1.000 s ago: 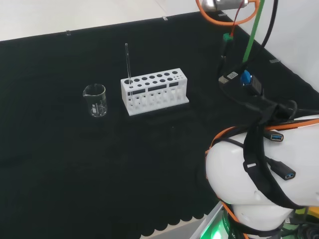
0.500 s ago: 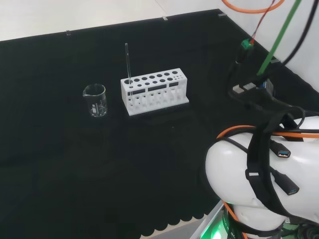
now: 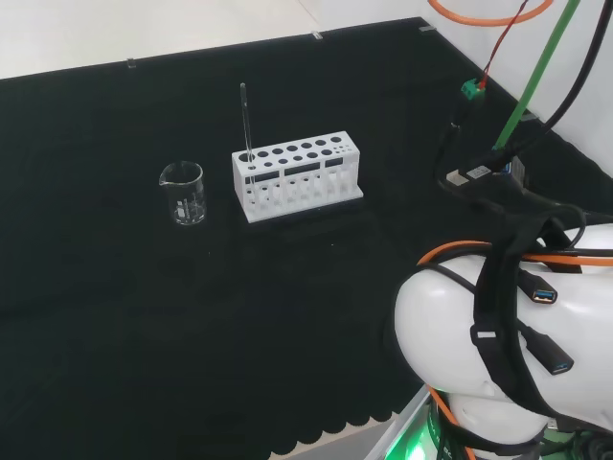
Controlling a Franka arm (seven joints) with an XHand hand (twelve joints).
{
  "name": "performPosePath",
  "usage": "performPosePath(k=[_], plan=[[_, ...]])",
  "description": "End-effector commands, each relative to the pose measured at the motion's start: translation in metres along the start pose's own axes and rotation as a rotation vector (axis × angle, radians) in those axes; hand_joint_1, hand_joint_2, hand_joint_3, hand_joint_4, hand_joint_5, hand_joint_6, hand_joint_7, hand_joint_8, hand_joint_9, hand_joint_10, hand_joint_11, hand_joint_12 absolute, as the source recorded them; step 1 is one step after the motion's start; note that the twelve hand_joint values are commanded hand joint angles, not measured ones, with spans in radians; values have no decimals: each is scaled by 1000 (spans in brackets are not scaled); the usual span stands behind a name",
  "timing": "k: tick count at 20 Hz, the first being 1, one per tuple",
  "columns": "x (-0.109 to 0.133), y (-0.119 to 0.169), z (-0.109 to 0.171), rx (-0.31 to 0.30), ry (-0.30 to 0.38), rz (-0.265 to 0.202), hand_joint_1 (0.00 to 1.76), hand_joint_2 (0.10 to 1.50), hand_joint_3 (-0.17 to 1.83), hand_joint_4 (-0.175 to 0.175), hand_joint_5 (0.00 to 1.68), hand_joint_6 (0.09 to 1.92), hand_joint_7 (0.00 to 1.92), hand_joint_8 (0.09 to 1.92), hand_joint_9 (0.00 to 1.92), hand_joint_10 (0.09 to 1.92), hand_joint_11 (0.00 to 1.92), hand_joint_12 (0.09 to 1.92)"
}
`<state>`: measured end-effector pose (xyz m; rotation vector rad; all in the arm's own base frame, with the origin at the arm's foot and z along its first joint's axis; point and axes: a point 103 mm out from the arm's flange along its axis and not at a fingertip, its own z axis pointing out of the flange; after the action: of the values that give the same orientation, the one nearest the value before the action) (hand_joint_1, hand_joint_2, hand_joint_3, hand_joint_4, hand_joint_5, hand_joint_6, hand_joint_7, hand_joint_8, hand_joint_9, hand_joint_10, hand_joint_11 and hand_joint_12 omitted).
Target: Take the glass rod from the white test tube rack.
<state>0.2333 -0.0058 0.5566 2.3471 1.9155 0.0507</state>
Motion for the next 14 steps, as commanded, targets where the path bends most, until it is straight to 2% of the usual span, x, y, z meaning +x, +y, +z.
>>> performPosePath(k=[1,4,7,10,14], plan=[[-5,-2,-3,-9,45,21,577,1128,-174,-31,107,87,8,326,0,517,3,656],[0,-1,-2,-12,37,17,579,1126,-175,-34,132,87,0,501,0,737,0,1105],[5,8,-2,-5,41,1,586,1127,-175,-41,174,87,29,661,53,897,0,1350],[10,21,-1,-5,31,-29,595,1127,-175,-52,228,87,103,760,165,953,5,1496],[12,39,0,7,18,-47,600,1128,-175,-64,292,87,158,811,235,962,55,1525]])
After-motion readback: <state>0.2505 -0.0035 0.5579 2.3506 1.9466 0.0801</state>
